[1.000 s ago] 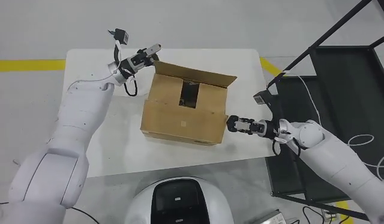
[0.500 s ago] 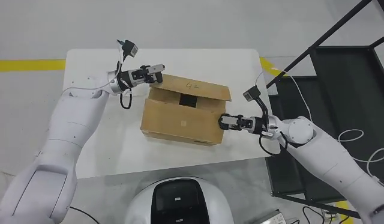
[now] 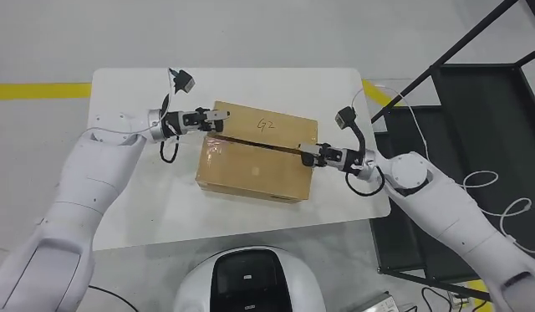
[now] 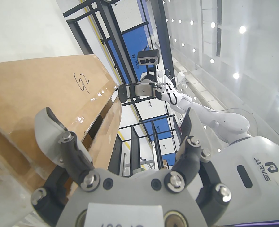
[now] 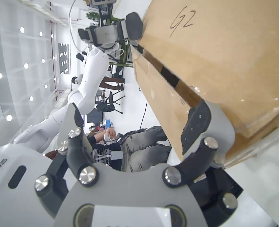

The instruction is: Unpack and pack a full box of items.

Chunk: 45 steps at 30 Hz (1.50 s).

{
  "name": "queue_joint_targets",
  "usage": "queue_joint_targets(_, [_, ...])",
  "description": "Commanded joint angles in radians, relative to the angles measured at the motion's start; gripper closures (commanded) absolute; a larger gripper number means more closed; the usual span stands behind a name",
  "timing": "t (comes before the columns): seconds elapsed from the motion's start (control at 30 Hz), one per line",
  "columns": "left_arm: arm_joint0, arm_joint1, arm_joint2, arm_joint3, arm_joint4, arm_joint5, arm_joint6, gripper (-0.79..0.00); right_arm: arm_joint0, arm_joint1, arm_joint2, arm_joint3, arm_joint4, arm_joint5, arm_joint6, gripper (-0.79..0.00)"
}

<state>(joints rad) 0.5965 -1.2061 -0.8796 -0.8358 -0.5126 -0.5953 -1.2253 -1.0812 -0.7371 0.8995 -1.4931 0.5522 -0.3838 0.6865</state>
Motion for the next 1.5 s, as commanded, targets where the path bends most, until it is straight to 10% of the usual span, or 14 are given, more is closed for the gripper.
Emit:
queue_joint_targets(0.0, [-0.001,0.008,0.011,-0.004,-0.008,-0.003,0.003,-0.785,0.018,-0.012,-0.013,0.030,0.001,0.036,-0.012,-0.785])
queue_joint_targets(1.03, [0.010,0.055,0.034,-0.054,-0.071,-0.034,0.138,-0.785,0.105,-0.092,-0.058,0.133,-0.041,0.089,0.065,-0.785])
queue_joint_targets(1.47, [0.381,0.151,-0.214,-0.442,0.103,0.238,0.571,-0.785,0.105,-0.092,-0.058,0.133,-0.041,0.089,0.065,-0.785])
